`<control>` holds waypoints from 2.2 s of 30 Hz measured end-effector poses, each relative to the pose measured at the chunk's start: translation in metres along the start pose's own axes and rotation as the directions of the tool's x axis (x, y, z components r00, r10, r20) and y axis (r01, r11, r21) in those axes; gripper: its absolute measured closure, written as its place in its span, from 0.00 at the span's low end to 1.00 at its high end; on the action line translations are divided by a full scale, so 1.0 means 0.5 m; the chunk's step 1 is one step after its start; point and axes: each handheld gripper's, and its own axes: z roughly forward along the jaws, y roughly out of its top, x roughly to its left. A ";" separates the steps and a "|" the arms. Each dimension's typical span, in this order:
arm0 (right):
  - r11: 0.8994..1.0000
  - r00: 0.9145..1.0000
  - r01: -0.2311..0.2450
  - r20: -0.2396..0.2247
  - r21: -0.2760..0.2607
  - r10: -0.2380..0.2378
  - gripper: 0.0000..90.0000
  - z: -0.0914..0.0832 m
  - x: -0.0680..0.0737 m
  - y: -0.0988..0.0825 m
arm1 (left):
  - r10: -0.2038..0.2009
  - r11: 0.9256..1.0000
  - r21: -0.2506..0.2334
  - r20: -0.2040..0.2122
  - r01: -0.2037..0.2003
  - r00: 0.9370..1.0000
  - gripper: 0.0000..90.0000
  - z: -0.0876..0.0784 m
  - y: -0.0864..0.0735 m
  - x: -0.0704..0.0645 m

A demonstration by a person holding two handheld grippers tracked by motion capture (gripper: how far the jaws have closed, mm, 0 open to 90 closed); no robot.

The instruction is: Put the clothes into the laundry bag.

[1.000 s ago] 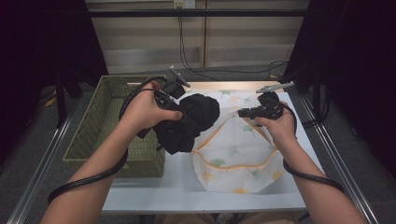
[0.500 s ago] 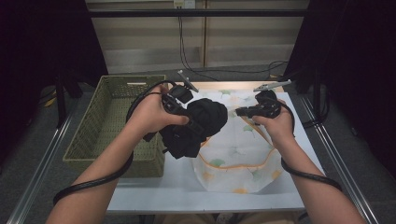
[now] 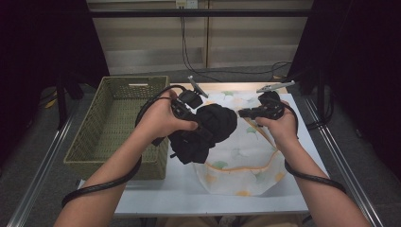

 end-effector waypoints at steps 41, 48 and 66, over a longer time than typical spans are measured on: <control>1.000 1.000 -0.007 0.001 -0.002 0.007 1.00 -0.002 -0.005 -0.001 | 0.025 1.000 0.004 0.054 -0.025 0.998 0.68 0.082 0.014 -0.016; 1.000 1.000 -0.005 0.002 -0.003 0.005 1.00 -0.003 -0.002 0.001 | 0.038 0.999 0.021 0.050 -0.039 0.998 0.68 0.096 0.015 -0.016; 1.000 1.000 -0.001 0.001 -0.005 0.001 1.00 -0.003 -0.002 0.000 | 0.028 0.999 0.032 0.061 -0.030 0.998 0.67 0.128 0.016 -0.021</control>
